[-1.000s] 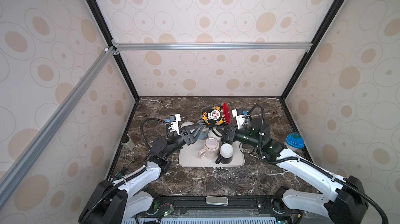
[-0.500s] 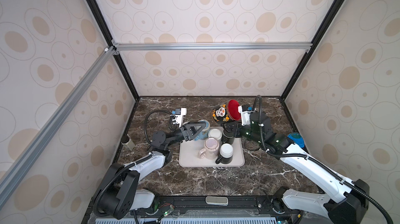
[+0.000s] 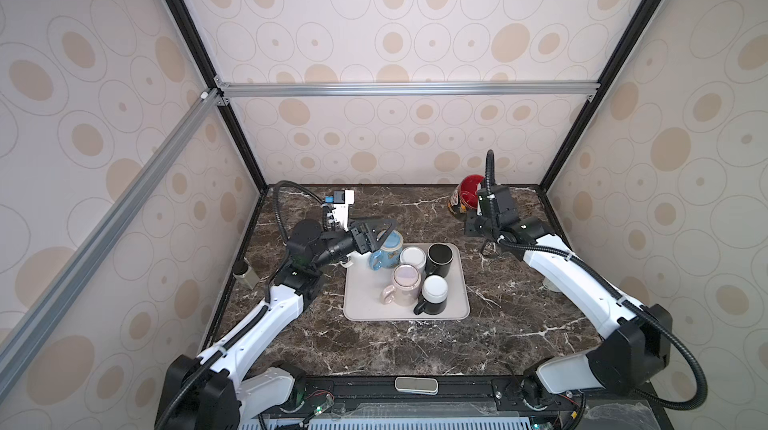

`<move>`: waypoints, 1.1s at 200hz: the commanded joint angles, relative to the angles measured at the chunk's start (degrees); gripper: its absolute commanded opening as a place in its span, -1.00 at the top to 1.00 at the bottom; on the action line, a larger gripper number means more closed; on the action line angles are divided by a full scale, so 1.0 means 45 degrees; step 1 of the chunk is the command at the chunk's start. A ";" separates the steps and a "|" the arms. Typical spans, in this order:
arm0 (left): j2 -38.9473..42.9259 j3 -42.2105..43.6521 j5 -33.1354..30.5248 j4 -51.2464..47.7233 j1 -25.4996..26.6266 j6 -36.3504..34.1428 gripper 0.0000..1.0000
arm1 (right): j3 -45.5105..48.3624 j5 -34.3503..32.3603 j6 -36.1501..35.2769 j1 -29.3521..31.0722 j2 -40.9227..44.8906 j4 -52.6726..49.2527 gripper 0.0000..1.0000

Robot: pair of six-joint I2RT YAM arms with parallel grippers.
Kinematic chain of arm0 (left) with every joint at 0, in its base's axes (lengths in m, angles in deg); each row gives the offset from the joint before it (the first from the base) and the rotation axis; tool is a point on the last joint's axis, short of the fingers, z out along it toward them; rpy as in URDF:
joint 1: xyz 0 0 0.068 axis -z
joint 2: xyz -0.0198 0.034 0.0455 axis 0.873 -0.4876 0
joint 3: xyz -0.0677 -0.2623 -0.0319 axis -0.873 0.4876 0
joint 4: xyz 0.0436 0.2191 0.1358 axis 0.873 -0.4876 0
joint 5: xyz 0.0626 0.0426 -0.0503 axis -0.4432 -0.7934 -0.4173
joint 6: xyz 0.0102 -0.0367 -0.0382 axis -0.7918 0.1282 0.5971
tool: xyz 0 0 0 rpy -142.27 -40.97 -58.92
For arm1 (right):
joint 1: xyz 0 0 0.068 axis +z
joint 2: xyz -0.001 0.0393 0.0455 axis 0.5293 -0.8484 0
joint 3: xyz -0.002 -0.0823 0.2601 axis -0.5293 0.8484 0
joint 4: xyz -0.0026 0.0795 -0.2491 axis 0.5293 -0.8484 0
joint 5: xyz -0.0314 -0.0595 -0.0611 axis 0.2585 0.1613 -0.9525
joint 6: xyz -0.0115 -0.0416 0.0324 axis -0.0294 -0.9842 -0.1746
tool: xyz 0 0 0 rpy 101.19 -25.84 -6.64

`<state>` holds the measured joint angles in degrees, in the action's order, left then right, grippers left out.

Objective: Turn the mug right side up
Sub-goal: 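Carry the black mug upright with the right gripper while the left releases, then lower the black skull-print mug onto the table and open the right gripper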

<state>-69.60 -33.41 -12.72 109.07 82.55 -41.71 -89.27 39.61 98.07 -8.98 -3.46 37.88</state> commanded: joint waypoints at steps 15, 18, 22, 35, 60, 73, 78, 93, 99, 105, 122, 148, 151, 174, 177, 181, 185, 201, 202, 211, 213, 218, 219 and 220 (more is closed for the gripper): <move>0.1297 0.0561 -0.4964 -0.3560 -0.0122 -0.3026 -1.00 | -0.0909 0.0015 -0.0278 -0.0769 -0.0600 0.0941 1.00; 0.1322 0.0551 -0.5268 -0.3710 -0.0133 -0.3041 -1.00 | -0.0911 0.0022 -0.0283 -0.0830 -0.0676 0.0959 1.00; 0.1277 0.0481 -0.5671 -0.3970 -0.0125 -0.3072 -1.00 | -0.0916 0.0033 -0.0284 -0.0941 -0.0783 0.0981 1.00; 0.0892 0.0017 -0.6435 -0.5087 -0.0169 -0.3302 -1.00 | -0.1039 0.0141 -0.0282 -0.1295 -0.1214 0.0855 1.00; 0.0027 -0.0708 -0.6074 -0.6576 -0.0227 -0.3876 -1.00 | -0.1272 0.0600 -0.0299 -0.1984 -0.2016 0.0862 1.00; 0.0465 -0.0058 -0.5742 -0.5864 -0.0221 -0.3954 -1.00 | -0.1413 0.0506 -0.0431 -0.2171 -0.2391 0.0843 1.00; 0.0671 0.0158 -0.5761 -0.5665 -0.0231 -0.3962 -1.00 | -0.1429 0.0453 -0.0509 -0.2229 -0.2514 0.0868 1.00; 0.1032 0.0385 -0.6048 -0.5658 -0.0231 -0.4166 -1.00 | -0.1533 0.0252 -0.0689 -0.2362 -0.2916 0.0852 1.00; 0.1086 0.0385 -0.6131 -0.5707 -0.0236 -0.4214 -1.00 | -0.1591 0.0276 -0.0763 -0.2418 -0.3081 0.0864 1.00; 0.1110 0.0386 -0.6161 -0.5738 -0.0228 -0.4237 -1.00 | -0.1614 0.0355 -0.0809 -0.2467 -0.3249 0.0898 1.00; 0.1127 0.0477 -0.6036 -0.5614 -0.0236 -0.4170 -0.99 | -0.1692 0.0290 -0.0911 -0.2545 -0.3647 0.0965 1.00; 0.1092 0.0669 -0.5917 -0.5375 -0.0226 -0.4067 -1.00 | -0.1884 0.0130 -0.1036 -0.2566 -0.4229 0.1078 1.00; 0.1062 0.0697 -0.5924 -0.5365 -0.0236 -0.4062 -1.00 | -0.1914 0.0078 -0.1074 -0.2568 -0.4311 0.1059 1.00; 0.1013 0.0849 -0.5806 -0.5167 -0.0226 -0.3986 -1.00 | -0.2060 -0.0223 -0.1356 -0.2654 -0.4740 0.1124 1.00; 0.1013 0.0868 -0.5769 -0.5151 -0.0227 -0.3979 -1.00 | -0.2063 -0.0211 -0.1414 -0.2664 -0.4771 0.1155 1.00; 0.0986 0.0881 -0.5761 -0.5122 -0.0223 -0.3968 -1.00 | -0.2063 -0.0195 -0.1498 -0.2699 -0.4844 0.1187 1.00; 0.0993 0.0905 -0.5742 -0.5097 -0.0221 -0.3947 -1.00 | -0.2095 -0.0192 -0.1605 -0.2714 -0.4897 0.1212 1.00; 0.0937 0.1006 -0.5708 -0.4985 -0.0221 -0.3896 -1.00 | -0.2171 -0.0157 -0.1718 -0.2835 -0.5080 0.1179 1.00; 0.0936 0.1002 -0.5715 -0.4989 -0.0221 -0.3891 -1.00 | -0.2166 -0.0143 -0.1715 -0.2848 -0.5088 0.1176 1.00; 0.0896 0.1071 -0.5661 -0.4858 -0.0228 -0.3848 -1.00 | -0.2133 -0.0037 -0.1681 -0.2938 -0.5168 0.1207 1.00; 0.0881 0.1100 -0.5658 -0.4842 -0.0233 -0.3837 -1.00 | -0.2124 -0.0003 -0.1690 -0.2968 -0.5182 0.1231 1.00; 0.0858 0.1116 -0.5611 -0.4768 -0.0229 -0.3801 -1.00 | -0.2079 0.0063 -0.1708 -0.3024 -0.5211 0.1266 1.00; 0.0857 0.1135 -0.5608 -0.4763 -0.0235 -0.3794 -1.00 | -0.2071 0.0065 -0.1710 -0.3030 -0.5212 0.1268 1.00; 0.0847 0.1136 -0.5596 -0.4751 -0.0238 -0.3791 -1.00 | -0.2067 0.0066 -0.1702 -0.3043 -0.5213 0.1270 1.00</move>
<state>-65.33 -28.95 -38.75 85.34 81.85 -58.63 -95.52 41.51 91.67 -21.28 -27.77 38.08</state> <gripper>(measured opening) 0.998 0.184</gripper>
